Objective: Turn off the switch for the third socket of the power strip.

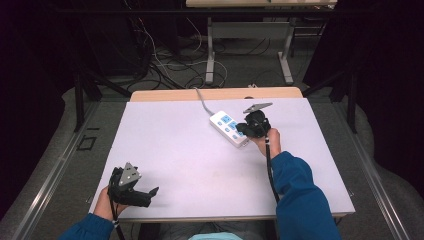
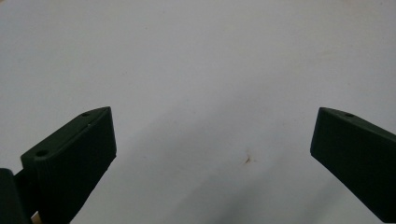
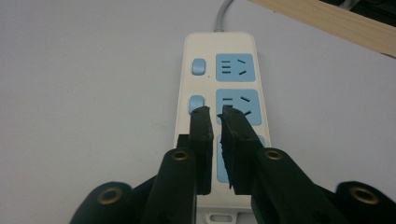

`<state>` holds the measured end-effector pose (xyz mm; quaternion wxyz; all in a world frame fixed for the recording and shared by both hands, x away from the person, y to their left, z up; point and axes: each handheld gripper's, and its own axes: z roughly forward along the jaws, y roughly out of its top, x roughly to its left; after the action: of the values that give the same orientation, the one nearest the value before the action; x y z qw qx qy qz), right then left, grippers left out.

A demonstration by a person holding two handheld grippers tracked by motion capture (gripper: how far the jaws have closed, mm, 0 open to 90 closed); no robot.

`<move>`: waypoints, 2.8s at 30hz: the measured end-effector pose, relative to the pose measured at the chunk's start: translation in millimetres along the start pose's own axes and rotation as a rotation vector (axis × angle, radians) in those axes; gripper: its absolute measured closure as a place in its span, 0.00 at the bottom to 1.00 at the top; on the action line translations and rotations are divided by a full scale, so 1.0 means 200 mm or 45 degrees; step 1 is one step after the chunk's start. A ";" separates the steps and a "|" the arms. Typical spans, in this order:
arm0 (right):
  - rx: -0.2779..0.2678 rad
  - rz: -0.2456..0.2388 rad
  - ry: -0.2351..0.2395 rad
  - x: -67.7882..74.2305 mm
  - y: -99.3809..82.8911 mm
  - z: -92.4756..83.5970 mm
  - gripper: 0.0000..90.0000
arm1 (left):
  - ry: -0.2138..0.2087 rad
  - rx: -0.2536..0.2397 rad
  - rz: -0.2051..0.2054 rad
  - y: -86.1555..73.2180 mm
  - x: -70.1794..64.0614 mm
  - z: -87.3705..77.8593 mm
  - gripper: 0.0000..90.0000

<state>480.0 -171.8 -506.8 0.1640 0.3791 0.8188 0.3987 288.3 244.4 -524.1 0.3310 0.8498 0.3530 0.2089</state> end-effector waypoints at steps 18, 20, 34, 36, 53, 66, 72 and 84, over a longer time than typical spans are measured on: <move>0.084 0.031 -0.022 0.04 -0.01 0.07 1.00 | 0.021 -0.011 0.005 0.00 0.00 0.01 0.00; 0.098 0.032 -0.020 0.05 -0.02 0.09 1.00 | 0.019 -0.002 0.014 0.00 0.00 0.00 0.00; 0.141 0.024 -0.034 0.07 -0.03 0.14 1.00 | 0.006 0.000 0.004 0.00 0.00 0.00 0.00; 0.140 0.038 -0.031 0.07 -0.04 0.14 1.00 | 0.004 -0.002 0.003 0.00 0.00 0.00 0.00; 0.130 0.062 -0.023 0.07 -0.04 0.13 1.00 | 0.004 0.002 0.008 0.00 0.00 0.00 0.00; 0.130 0.067 -0.027 0.07 -0.05 0.13 1.00 | 0.006 0.012 0.021 0.00 0.00 0.00 0.00; 0.126 0.071 -0.025 0.07 -0.05 0.13 1.00 | 0.013 0.004 0.019 0.00 0.00 0.00 0.00; 0.118 0.070 -0.031 0.07 -0.05 0.13 1.00 | 0.010 0.000 0.009 0.00 -0.01 0.01 0.00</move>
<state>480.7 -152.0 -531.4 0.1453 0.4135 0.8235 0.3601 288.2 243.2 -525.1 0.3286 0.8503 0.3513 0.2135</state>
